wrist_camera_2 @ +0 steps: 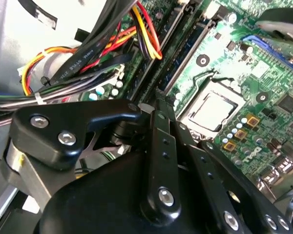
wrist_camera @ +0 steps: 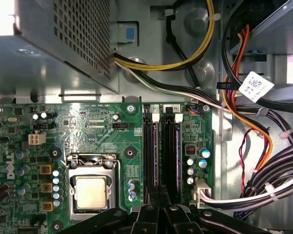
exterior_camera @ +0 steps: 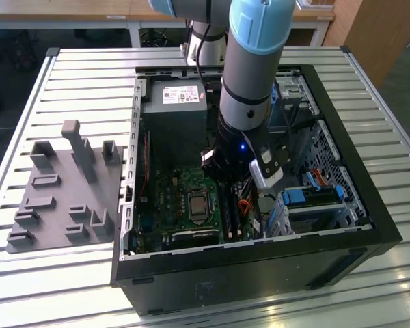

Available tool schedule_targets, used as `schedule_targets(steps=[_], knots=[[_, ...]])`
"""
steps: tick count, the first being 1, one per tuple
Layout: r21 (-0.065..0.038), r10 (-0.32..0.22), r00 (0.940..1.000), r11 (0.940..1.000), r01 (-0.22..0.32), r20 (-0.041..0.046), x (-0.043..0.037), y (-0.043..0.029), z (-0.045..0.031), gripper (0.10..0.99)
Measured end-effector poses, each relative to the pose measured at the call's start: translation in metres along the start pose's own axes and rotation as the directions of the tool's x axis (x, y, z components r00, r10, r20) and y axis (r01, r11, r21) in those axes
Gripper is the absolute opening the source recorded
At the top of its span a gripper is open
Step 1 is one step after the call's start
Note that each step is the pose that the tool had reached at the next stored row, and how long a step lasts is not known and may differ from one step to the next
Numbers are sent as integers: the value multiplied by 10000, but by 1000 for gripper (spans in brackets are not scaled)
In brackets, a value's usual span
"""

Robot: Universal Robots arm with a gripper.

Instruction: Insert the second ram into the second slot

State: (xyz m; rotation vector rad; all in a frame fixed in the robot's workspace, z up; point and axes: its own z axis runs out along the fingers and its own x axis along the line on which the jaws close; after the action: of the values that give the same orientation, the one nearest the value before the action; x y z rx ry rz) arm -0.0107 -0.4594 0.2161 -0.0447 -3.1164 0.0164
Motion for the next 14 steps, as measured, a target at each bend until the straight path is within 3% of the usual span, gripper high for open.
schedule_targets(steps=[6, 9, 14], knots=[[-2, 0, 10000, 10000, 0, 2, -1, 1, 10, 106], [-39, 0, 10000, 10000, 0, 11, 0, 4, -22, 106], [-12, 0, 10000, 10000, 0, 3, 2, -1, -91, 106]])
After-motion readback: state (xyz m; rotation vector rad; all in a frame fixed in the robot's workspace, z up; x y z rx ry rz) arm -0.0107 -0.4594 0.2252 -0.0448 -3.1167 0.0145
